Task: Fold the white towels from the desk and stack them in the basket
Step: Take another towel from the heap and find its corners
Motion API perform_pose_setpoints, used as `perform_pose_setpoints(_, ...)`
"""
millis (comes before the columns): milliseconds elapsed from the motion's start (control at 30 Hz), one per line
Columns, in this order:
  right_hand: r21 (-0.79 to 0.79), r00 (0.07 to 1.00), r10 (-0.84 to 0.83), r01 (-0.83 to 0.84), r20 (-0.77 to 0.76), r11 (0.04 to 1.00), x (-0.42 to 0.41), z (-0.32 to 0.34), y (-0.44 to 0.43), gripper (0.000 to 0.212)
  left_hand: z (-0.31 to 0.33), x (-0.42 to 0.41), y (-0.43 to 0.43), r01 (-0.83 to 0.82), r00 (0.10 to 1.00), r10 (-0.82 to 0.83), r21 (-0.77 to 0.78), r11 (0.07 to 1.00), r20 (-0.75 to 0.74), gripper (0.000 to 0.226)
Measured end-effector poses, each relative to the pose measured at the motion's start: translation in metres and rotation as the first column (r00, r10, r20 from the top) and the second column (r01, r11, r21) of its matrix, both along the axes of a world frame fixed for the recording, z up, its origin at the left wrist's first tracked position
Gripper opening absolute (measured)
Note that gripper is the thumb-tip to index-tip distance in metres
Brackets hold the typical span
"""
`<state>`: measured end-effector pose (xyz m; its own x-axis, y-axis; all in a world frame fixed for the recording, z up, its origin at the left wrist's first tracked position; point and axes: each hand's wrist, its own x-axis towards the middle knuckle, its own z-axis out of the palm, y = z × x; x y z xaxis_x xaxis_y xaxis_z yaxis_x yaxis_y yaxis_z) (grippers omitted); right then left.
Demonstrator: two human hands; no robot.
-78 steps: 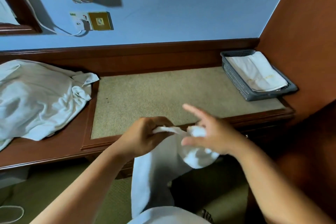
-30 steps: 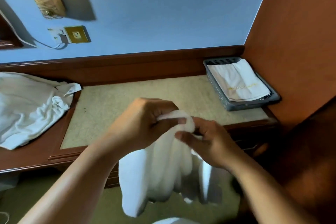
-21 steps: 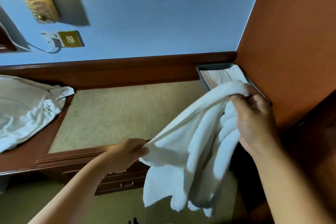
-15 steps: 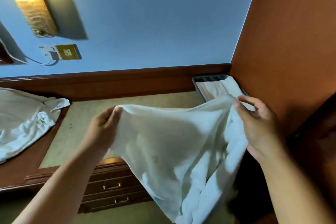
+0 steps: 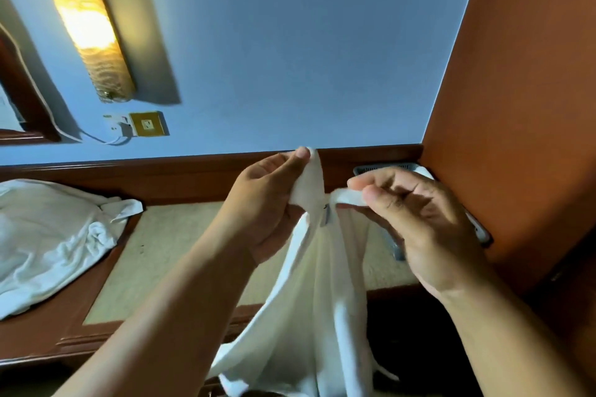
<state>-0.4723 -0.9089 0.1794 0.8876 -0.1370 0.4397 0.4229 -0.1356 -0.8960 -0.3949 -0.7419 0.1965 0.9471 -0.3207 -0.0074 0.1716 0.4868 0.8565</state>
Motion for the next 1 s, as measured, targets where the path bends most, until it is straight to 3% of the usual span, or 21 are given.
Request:
perform_pose_setpoints(100,0.037,0.989,0.139,-0.141,0.046,0.989,0.010,0.013,0.009,0.019,0.010,-0.001,0.007,0.051,0.997,-0.042,-0.120,0.991,0.072,0.031)
perform_pose_setpoints(233,0.016,0.985,0.108,-0.111,0.131,0.994,0.023,0.032,0.029,0.012,0.019,-0.011,0.016,0.192,0.969,-0.164,-0.149,0.970,0.183,0.029)
perform_pose_setpoints(400,-0.148,0.965,-0.017,0.057,0.261,0.987,0.035,0.048,0.041,0.006,0.025,-0.013,0.028,0.089,0.965,-0.031,-0.216,0.972,0.259,0.045)
perform_pose_setpoints(500,-0.254,0.942,-0.018,0.108,0.335,0.961,0.038,0.058,0.045,0.007,0.032,-0.014,0.036,0.034,0.960,0.041,-0.259,0.965,0.276,0.029)
perform_pose_setpoints(567,-0.346,0.915,-0.012,0.165,0.404,0.924,0.041,0.066,0.046,0.007,0.039,-0.015,0.039,-0.023,0.945,0.103,-0.249,0.968,0.311,0.019)
perform_pose_setpoints(733,-0.481,0.828,-0.004,0.329,0.561,0.813,0.048,0.090,0.044,0.008,0.057,-0.017,0.044,-0.133,0.886,0.167,-0.108,0.985,0.433,0.025)
perform_pose_setpoints(867,-0.460,0.834,-0.018,0.322,0.552,0.828,0.051,0.100,0.044,0.012,0.066,-0.014,0.048,-0.169,0.864,0.155,-0.015,0.985,0.479,0.021)
perform_pose_setpoints(1000,-0.451,0.906,-0.052,0.258,0.420,0.855,0.051,0.108,0.041,0.034,0.071,-0.006,0.047,-0.139,0.864,0.098,0.045,0.989,0.494,0.019)
